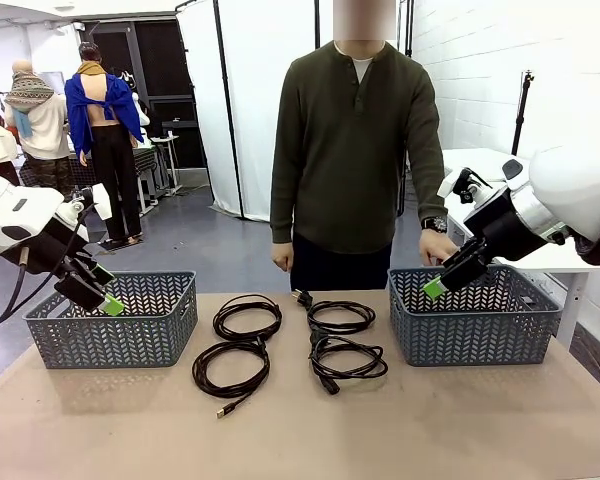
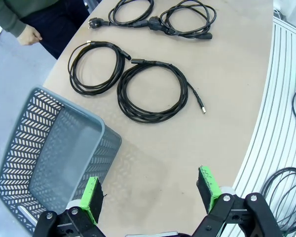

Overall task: Organize the cables according to human instructions.
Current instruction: Pick up a bundle of cables and place it in the basket indicated by the human.

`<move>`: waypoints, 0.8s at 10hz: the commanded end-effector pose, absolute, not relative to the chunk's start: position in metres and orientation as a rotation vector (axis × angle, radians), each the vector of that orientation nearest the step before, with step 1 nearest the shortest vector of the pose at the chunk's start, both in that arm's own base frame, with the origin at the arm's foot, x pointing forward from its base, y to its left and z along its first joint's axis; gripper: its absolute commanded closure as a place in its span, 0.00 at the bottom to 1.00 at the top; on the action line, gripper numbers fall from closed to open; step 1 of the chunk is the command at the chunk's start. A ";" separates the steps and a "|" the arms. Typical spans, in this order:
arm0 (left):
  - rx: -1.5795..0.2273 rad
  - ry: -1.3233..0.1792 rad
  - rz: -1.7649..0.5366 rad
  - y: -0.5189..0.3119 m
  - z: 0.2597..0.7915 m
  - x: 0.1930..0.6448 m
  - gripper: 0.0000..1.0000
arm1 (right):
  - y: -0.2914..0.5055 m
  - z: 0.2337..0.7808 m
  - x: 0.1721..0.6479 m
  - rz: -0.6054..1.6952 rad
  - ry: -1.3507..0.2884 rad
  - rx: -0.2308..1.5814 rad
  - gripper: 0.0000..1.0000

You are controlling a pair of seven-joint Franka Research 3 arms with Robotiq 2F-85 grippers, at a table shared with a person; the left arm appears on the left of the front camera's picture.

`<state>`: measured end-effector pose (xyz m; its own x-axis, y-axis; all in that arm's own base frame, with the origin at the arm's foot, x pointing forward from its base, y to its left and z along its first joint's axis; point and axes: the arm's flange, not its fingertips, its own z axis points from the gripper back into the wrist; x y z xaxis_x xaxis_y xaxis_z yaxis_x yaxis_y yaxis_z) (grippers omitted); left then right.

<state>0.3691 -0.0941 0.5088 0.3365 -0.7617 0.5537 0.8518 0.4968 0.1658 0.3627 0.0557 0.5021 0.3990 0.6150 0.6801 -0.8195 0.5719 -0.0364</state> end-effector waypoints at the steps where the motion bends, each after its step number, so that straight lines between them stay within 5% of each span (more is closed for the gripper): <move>1: -0.177 -0.628 -1.064 -0.092 0.508 0.370 0.00 | 0.055 0.500 0.366 0.939 -0.721 0.352 0.00; 8: -0.177 -0.628 -1.064 -0.092 0.508 0.370 0.00 | 0.055 0.500 0.366 0.939 -0.721 0.352 0.00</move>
<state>0.3691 -0.0941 0.5088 0.3366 -0.7617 0.5537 0.8518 0.4969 0.1658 0.3627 0.0557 0.5021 0.3991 0.6150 0.6801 -0.8194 0.5720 -0.0364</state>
